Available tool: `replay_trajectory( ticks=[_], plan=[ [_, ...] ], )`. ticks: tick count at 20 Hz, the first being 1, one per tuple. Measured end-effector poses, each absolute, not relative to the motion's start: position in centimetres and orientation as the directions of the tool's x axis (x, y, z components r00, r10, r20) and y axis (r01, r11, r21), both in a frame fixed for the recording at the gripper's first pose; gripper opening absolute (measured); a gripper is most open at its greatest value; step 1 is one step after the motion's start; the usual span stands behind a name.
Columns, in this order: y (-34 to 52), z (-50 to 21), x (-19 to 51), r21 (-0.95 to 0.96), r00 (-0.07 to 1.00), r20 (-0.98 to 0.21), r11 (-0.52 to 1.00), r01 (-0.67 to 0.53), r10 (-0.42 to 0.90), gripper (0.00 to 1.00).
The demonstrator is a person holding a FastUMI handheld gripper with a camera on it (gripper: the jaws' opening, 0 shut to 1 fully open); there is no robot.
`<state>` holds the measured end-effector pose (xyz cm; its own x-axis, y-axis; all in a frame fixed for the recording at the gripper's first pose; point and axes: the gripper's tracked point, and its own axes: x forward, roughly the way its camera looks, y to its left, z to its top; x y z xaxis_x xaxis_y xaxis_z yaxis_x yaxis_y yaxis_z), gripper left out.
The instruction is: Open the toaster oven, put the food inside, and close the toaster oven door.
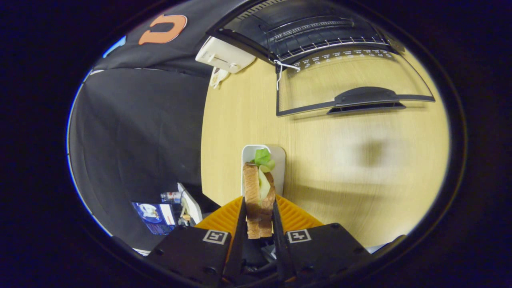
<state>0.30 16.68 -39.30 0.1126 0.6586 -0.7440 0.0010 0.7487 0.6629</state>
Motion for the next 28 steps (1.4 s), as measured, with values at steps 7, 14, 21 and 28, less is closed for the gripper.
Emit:
replay_trajectory(
  ticks=[7,14,21,28],
  plan=[
    [15.5,-34.7,-0.2,0.705,0.162,-0.698,0.709,-0.017,0.698,0.35],
    [11.0,-27.8,3.4,0.759,0.383,-0.605,0.651,0.012,0.698,0.35],
    [5.3,-26.4,9.8,0.783,0.624,-0.518,0.617,0.072,0.584,0.35],
    [2.0,-30.9,18.1,0.854,0.741,-0.461,0.471,0.22,0.489,0.35]
  ],
)
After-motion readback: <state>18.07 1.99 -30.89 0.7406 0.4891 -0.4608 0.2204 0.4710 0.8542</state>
